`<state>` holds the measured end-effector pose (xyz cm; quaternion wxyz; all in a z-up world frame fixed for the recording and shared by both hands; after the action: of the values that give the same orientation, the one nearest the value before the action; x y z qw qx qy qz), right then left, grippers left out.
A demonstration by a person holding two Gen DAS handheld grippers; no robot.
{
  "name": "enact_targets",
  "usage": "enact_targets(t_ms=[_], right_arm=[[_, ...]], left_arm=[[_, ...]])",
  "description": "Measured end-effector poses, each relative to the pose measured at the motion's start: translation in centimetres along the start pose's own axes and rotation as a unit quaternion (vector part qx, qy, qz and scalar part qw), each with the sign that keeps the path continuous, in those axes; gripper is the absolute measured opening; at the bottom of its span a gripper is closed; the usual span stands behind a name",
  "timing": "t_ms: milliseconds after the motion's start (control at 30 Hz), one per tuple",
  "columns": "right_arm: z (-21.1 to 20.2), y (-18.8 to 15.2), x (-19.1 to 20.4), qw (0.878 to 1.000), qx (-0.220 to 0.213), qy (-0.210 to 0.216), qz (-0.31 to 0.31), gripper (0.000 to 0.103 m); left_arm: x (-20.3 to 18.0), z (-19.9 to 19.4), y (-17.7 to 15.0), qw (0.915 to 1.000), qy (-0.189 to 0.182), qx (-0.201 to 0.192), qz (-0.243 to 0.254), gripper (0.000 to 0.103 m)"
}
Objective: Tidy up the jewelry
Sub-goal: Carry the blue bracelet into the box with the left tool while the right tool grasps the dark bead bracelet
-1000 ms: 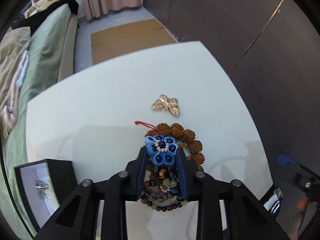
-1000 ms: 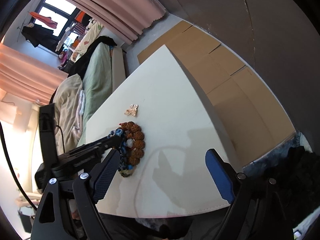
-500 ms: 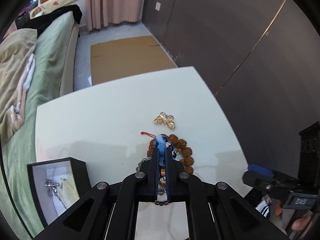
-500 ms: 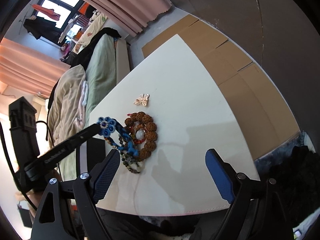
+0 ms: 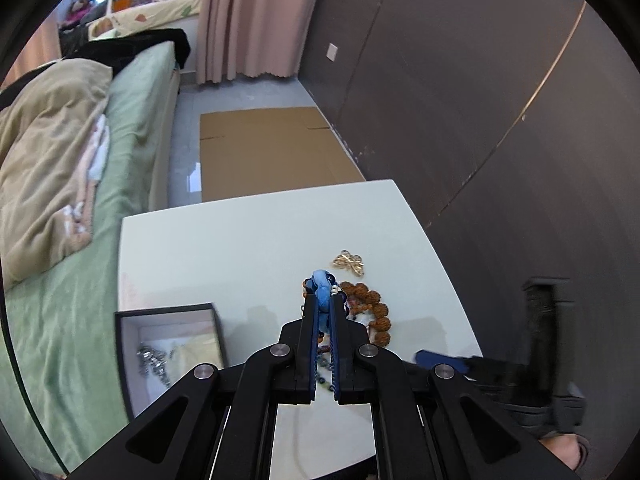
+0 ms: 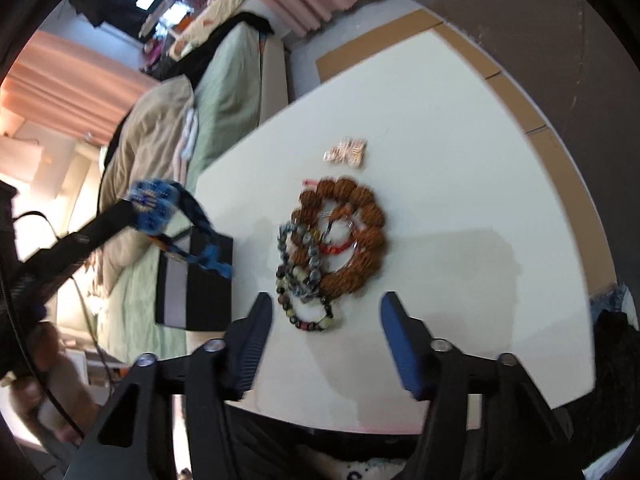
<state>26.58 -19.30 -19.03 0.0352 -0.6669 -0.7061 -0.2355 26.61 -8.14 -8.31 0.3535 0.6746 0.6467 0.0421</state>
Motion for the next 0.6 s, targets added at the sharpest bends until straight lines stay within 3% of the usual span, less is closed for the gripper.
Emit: enact_targets(t_ms=[67,433,500,533,600], right_arm=[[1.0,-0.4,0.6,1.0,0.012,-0.005,-0.005,0.046],[4.1,-1.1,1.3,0.998,0.027,-0.057,-0.024,0.039],[4.6,-1.1,1.1,0.997,0.031,-0.07,-0.025,0.026],[4.8,-1.2,0.9,0.996,0.036,-0.073,-0.022,0.011],[5.0,-1.3,0.8,0.997,0.038,-0.072,-0.017,0.01]], left_arm=[[0.5,-0.8,-0.1,1.0,0.001,-0.006,-0.004,0.004],[3.4,-5.6,-0.9,0.9986,0.005,-0.044,-0.028,0.004],[3.9,-6.3,-1.0,0.9983,0.004,-0.049,-0.032,0.004],[4.1,-6.6,-1.1,0.9981,0.005,-0.051,-0.034,0.005],[4.8,-7.1,-1.3,0.9978,0.005,-0.054,-0.038,0.004]])
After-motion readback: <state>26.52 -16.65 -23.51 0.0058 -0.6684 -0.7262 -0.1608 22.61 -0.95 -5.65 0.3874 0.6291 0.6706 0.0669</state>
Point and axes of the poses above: each gripper's, at about its wrist camera, not at the fingertips, and z roughly the way its jaws point, x to its left, y to its top, the point moved 8 cm from there along z, roughly the way its jaws point, and after that the axes turned 11 degrees about -y, right-handed, at the moved point
